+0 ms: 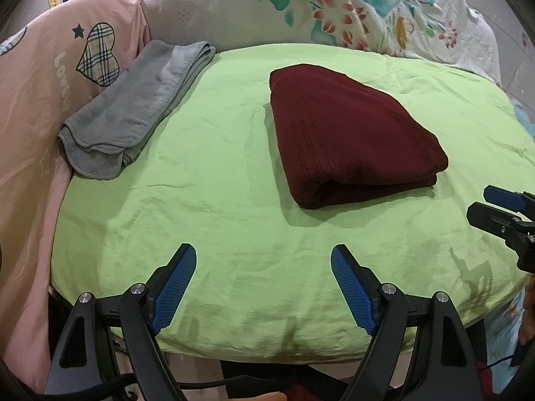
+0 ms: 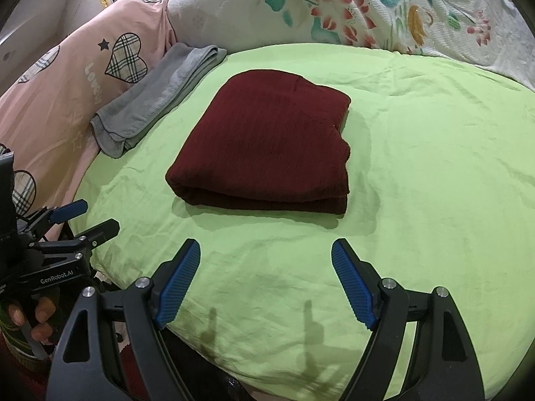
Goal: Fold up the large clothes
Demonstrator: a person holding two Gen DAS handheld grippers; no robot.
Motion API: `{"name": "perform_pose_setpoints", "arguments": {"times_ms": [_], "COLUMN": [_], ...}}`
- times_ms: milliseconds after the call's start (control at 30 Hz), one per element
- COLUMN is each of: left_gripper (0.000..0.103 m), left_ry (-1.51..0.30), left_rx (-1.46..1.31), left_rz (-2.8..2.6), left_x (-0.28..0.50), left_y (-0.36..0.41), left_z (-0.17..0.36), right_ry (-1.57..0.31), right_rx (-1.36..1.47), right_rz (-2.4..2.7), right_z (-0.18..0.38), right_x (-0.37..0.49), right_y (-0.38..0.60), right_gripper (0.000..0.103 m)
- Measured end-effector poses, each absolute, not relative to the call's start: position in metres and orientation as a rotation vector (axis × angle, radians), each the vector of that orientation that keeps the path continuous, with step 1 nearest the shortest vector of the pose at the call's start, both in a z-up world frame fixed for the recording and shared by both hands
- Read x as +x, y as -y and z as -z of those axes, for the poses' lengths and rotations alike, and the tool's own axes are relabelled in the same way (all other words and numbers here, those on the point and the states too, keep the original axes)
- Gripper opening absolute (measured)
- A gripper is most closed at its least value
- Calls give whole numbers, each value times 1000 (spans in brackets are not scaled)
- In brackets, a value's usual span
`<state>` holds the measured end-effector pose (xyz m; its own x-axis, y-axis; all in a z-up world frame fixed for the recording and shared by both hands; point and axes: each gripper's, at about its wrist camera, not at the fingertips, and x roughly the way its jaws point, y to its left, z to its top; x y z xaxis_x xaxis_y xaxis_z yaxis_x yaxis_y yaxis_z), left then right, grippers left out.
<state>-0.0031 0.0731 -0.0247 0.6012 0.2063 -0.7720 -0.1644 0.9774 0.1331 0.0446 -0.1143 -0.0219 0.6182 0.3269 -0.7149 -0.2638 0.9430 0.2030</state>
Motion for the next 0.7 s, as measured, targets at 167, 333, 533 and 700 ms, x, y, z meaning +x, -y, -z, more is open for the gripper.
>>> {"name": "perform_pose_setpoints", "arguments": {"times_ms": [167, 333, 533, 700], "left_gripper": [83, 83, 83, 83], "left_ry": [-914, -919, -926, -931], "left_rx": [45, 44, 32, 28], "left_rz": [-204, -207, -204, -199], "left_x": [0, 2, 4, 7], "left_y": [-73, -76, -79, -80], "left_z": [27, 28, 31, 34], "right_ry": [-839, -852, -853, -860], "right_rx": [80, 86, 88, 102], "right_rz": [-339, -333, -334, -329], "right_z": [22, 24, 26, 30], "right_x": [43, 44, 45, 48], "right_y": [113, 113, 113, 113], "right_gripper": [81, 81, 81, 82]}}
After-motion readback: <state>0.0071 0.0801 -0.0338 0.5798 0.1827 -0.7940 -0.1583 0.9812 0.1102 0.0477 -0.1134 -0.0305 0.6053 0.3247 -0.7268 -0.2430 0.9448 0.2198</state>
